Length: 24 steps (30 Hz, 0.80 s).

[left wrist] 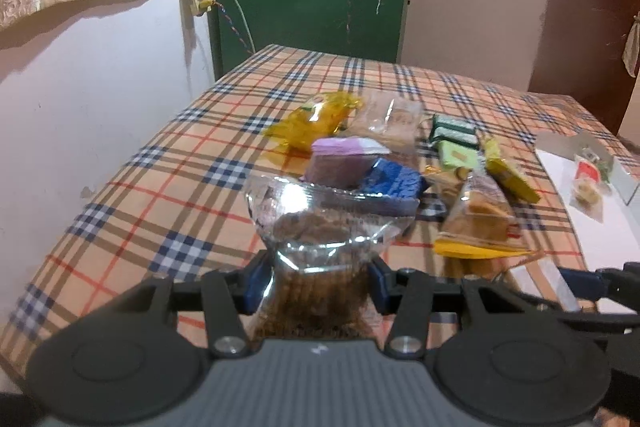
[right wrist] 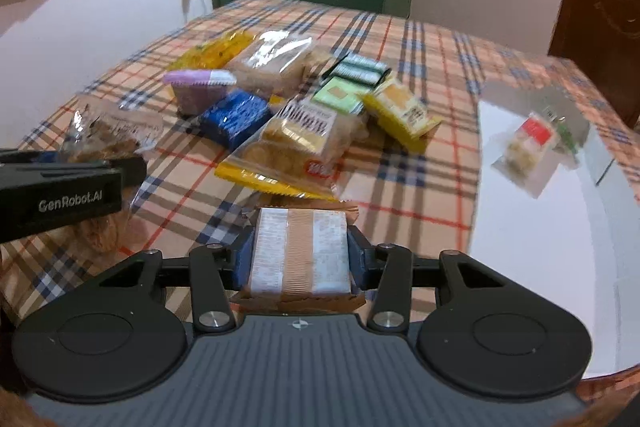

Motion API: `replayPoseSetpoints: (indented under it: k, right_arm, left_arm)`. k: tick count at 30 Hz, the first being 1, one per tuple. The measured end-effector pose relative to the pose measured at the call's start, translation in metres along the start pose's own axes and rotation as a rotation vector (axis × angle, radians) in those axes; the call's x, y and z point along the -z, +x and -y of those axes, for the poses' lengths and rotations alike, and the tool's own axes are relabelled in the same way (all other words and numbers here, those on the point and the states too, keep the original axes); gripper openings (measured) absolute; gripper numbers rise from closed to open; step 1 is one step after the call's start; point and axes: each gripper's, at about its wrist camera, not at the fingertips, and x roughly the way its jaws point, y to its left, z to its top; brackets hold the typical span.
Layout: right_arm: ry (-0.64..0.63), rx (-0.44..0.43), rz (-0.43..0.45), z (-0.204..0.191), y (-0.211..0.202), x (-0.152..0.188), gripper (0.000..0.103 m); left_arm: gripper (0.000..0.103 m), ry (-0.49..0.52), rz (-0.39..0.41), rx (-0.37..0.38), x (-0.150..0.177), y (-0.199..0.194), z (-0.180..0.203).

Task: Organize snacks
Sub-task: 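Grasp the round cookie bag with the left tool while the right tool grasps the brown-wrapped cake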

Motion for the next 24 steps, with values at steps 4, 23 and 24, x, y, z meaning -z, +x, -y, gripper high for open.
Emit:
replayPoseSetpoints:
  k: [4,23,24]
  right_arm:
    - [0.015,0.014,0.032,0.011,-0.019,-0.005,0.055]
    - [0.097,0.086,0.096,0.051,-0.081,-0.017,0.055]
    - [0.102,0.091,0.097,0.053,-0.082,-0.017,0.055]
  left_arm:
    - [0.049,0.011,0.016,0.018,-0.002,-0.014,0.009]
    - [0.049,0.083,0.06,0.136,-0.015,-0.057,0.069]
    - [0.049,0.086,0.06,0.142,-0.016,-0.057,0.071]
